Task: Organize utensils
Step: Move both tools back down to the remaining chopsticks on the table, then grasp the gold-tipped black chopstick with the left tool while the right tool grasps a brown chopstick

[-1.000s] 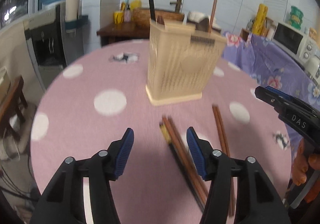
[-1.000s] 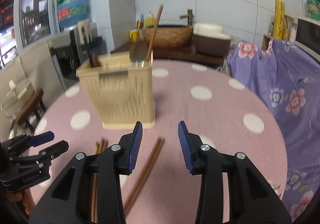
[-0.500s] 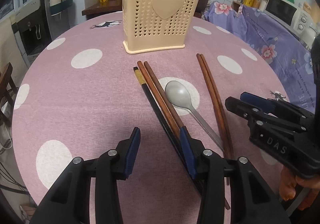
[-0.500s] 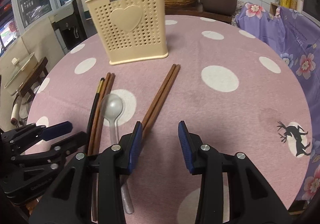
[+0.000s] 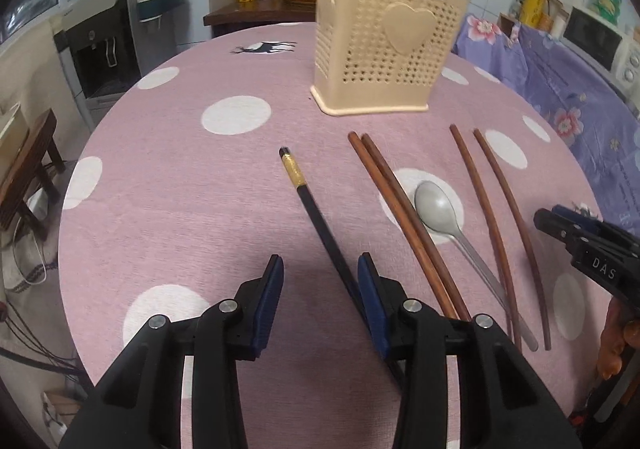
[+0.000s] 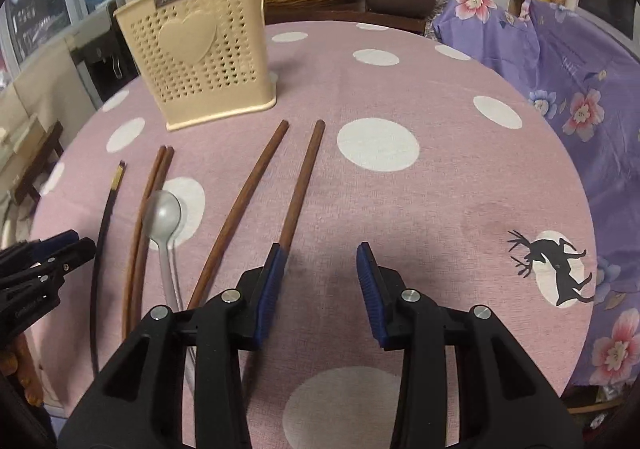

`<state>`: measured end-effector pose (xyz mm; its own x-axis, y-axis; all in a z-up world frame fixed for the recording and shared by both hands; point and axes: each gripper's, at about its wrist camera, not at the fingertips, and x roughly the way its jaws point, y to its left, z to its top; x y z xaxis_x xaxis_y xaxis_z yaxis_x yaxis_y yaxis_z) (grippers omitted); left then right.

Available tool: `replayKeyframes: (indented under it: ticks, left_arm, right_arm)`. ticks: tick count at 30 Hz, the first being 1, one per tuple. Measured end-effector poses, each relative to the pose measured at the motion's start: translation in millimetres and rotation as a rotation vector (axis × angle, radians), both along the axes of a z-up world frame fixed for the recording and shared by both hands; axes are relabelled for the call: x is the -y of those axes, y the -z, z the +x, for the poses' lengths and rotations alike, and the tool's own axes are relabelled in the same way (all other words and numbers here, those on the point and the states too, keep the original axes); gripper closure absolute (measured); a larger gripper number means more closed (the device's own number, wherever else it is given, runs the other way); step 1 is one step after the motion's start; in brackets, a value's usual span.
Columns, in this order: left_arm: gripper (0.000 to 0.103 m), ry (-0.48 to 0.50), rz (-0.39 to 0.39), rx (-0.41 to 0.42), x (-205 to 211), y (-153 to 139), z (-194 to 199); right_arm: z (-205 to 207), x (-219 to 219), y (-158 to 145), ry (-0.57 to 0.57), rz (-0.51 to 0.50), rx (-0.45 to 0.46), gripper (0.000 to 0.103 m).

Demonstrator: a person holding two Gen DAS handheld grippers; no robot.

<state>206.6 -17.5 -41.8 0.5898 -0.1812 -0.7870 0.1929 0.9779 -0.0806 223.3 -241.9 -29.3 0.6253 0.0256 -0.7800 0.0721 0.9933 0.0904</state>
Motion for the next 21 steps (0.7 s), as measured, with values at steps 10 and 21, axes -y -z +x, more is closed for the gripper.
replayKeyframes:
  ticks: [10, 21]
  left_arm:
    - [0.064, -0.06, -0.038, -0.005, -12.0, -2.2, 16.7]
    - [0.064, -0.127, -0.071, -0.023, -14.6, 2.5, 42.3]
  right_arm:
    - [17.4, 11.3, -4.5, 0.036, 0.073, -0.003, 0.065]
    - [59.9, -2.9, -0.3, 0.043, 0.037, -0.023, 0.067]
